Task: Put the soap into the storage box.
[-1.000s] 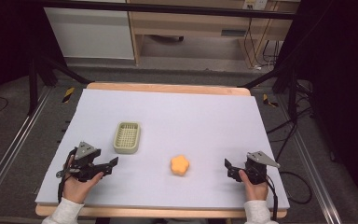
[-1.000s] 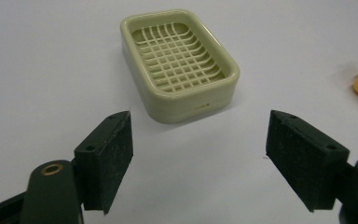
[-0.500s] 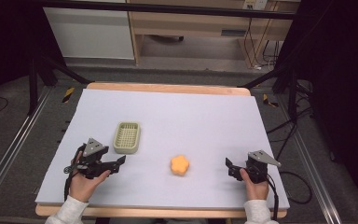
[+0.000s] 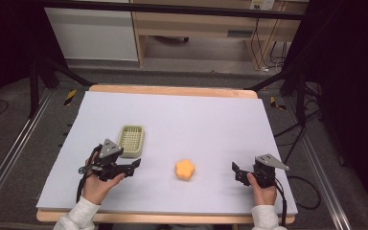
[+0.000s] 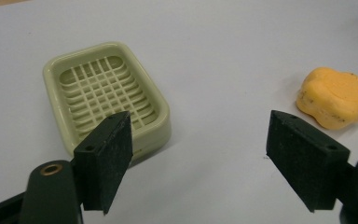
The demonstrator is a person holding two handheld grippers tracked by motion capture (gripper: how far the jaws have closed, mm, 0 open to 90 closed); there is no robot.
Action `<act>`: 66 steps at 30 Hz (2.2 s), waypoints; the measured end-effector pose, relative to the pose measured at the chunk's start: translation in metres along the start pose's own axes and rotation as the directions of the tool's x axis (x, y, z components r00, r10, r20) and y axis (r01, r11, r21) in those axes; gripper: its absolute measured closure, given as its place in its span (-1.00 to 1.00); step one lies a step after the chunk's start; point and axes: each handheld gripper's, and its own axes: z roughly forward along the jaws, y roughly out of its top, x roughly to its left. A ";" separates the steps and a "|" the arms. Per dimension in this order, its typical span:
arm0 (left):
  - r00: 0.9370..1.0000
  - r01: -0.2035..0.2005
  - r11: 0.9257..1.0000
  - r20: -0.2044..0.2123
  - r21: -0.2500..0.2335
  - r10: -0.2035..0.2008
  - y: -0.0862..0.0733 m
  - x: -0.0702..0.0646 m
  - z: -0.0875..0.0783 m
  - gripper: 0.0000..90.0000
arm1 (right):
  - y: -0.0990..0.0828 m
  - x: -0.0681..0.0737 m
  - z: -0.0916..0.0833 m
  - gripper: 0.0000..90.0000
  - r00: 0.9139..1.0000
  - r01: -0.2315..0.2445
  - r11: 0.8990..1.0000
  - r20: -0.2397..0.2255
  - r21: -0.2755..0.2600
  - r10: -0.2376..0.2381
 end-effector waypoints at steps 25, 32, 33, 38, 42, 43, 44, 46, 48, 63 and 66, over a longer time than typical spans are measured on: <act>0.998 -0.044 0.999 0.050 -0.009 0.044 0.027 -0.027 0.017 -0.50 | 0.000 0.000 -0.001 -0.91 1.000 -0.005 1.000 -0.008 0.000 0.005; 0.996 -0.061 0.998 0.065 0.001 0.061 0.031 -0.035 0.023 -0.50 | 0.000 0.001 0.000 -0.91 1.000 -0.007 1.000 -0.007 0.001 0.007; 0.995 -0.076 0.997 0.070 0.012 0.075 0.032 -0.036 0.023 -0.50 | 0.000 0.001 0.000 -0.91 1.000 -0.005 1.000 -0.003 0.001 0.005; 0.992 -0.090 0.996 0.085 0.018 0.089 0.035 -0.044 0.029 -0.50 | 0.000 0.000 0.001 -0.91 1.000 -0.004 1.000 -0.002 0.005 0.004; 0.990 -0.101 0.995 0.097 0.022 0.098 0.037 -0.050 0.033 -0.51 | 0.000 0.000 0.000 -0.91 1.000 -0.006 1.000 -0.003 0.002 0.006; 0.990 -0.104 0.994 0.101 0.023 0.101 0.037 -0.052 0.034 -0.51 | 0.000 0.000 0.000 -0.91 1.000 -0.005 1.000 -0.003 0.002 0.005; 0.989 -0.108 0.994 0.102 0.025 0.105 0.038 -0.053 0.034 -0.51 | 0.000 0.000 0.000 -0.91 1.000 -0.004 1.000 -0.002 0.003 0.004; 0.988 -0.113 0.993 0.110 0.030 0.109 0.039 -0.056 0.036 -0.51 | 0.000 0.000 0.000 -0.91 1.000 -0.005 1.000 -0.003 0.006 0.005; 0.987 -0.118 0.992 0.113 0.035 0.113 0.040 -0.058 0.037 -0.52 | 0.000 0.000 0.000 -0.91 1.000 -0.005 1.000 -0.003 0.006 0.005; 0.977 -0.168 0.982 0.150 0.083 0.154 0.043 -0.079 0.056 -0.58 | 0.000 0.001 0.000 -0.91 1.000 -0.010 1.000 -0.006 0.008 0.010; 0.974 -0.187 0.978 0.145 0.095 0.172 0.044 -0.083 0.060 -0.58 | -0.001 0.001 0.000 -0.91 1.000 -0.009 1.000 -0.006 0.007 0.009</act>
